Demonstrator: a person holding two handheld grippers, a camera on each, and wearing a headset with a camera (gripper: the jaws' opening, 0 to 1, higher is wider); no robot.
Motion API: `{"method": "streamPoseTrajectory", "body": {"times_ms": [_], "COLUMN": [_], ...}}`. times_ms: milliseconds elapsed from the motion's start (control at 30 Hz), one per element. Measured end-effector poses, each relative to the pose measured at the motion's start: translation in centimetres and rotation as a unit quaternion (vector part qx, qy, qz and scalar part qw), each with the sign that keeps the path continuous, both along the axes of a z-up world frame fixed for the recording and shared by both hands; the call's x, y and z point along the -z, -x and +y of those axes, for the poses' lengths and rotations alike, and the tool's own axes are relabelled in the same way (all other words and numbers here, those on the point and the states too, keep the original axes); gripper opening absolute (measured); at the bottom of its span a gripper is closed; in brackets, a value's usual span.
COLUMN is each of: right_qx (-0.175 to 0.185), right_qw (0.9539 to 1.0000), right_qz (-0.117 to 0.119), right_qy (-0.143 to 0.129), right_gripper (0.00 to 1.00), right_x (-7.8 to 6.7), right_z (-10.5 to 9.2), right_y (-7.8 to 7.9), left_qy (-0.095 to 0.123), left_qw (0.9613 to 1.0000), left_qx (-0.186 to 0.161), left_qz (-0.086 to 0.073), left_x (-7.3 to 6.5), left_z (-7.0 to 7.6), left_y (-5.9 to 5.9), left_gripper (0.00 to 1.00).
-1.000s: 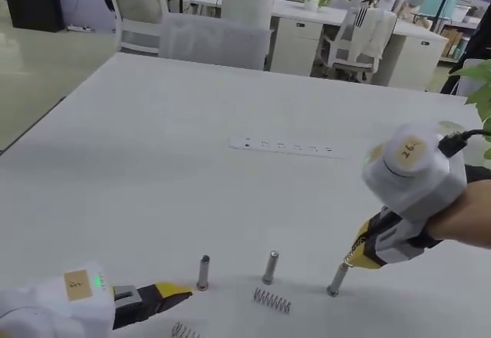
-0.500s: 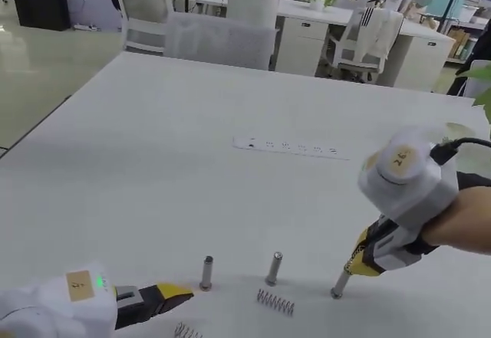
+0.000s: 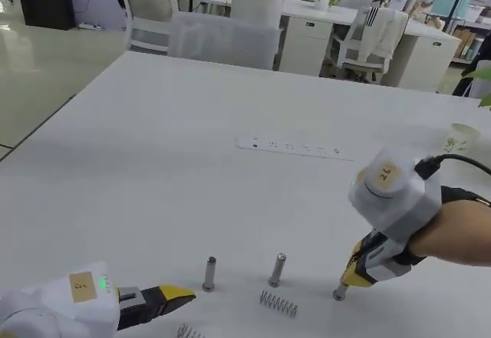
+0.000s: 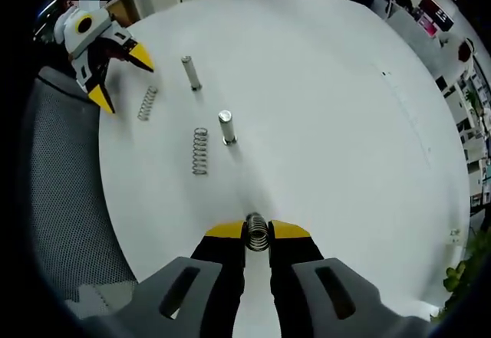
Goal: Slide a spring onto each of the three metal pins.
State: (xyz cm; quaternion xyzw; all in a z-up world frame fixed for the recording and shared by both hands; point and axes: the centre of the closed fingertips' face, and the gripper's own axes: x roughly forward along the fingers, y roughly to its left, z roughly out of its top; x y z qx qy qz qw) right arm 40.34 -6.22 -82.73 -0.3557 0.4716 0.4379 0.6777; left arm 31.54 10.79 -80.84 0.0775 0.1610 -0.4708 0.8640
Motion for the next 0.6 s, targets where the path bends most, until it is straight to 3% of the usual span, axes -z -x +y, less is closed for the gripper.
{"method": "streamPoseTrajectory", "body": {"times_ms": [267,600], "right_qx": [0.001,-0.001], "right_qw": [1.0,0.9999], "right_qz": [0.001,0.001], "right_qy": [0.005,0.012], "right_gripper": [0.09,0.09], "right_x": [1.7,2.7], "right_z": [0.2,0.1], "right_y": [0.0,-0.1], "left_qy": [-0.002,-0.001], "left_qw": [1.0,1.0], "left_qx": [0.001,-0.001], "left_qz": [0.001,0.0], "left_x": [0.0,0.0], "left_z": [-0.1,0.0], "left_y": [0.1,0.0], "left_gripper": [0.37,0.37]}}
